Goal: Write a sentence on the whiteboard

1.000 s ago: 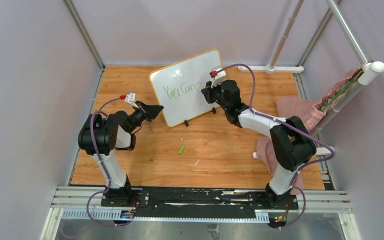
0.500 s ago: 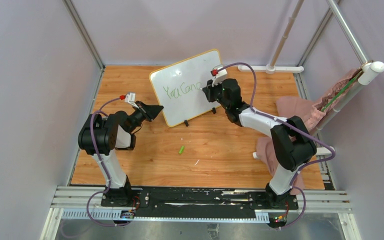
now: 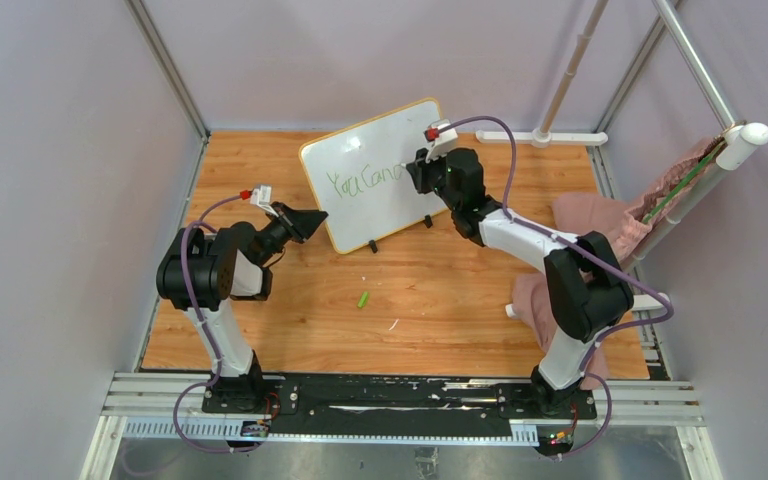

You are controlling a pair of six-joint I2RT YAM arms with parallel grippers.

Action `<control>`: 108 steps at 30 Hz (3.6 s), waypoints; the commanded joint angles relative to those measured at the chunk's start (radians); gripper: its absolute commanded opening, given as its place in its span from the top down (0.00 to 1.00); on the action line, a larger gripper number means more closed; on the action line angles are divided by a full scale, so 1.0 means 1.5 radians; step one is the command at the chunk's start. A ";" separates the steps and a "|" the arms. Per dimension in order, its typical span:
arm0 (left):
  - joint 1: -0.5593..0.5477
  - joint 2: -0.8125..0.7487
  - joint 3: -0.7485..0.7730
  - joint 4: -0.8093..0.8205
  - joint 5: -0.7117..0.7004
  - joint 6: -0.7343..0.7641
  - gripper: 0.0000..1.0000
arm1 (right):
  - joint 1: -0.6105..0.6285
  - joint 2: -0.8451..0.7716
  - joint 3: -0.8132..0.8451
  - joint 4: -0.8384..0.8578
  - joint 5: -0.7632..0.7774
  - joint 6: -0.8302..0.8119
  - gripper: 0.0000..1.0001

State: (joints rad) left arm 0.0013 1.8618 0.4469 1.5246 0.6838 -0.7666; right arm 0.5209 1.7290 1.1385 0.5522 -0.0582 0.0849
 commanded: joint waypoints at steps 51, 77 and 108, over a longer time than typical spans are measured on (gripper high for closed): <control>-0.013 0.016 0.001 0.017 -0.005 0.012 1.00 | -0.011 0.013 0.006 0.013 0.015 0.013 1.00; -0.013 0.016 0.000 0.017 -0.004 0.012 1.00 | -0.023 -0.022 0.003 0.023 0.008 0.026 1.00; -0.013 0.016 0.000 0.017 -0.005 0.012 1.00 | -0.023 0.032 0.043 -0.001 -0.003 0.022 1.00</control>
State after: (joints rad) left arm -0.0166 1.8622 0.4469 1.5242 0.6888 -0.7662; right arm 0.4988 1.7615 1.1801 0.5526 -0.0528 0.1135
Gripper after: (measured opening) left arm 0.130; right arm 0.170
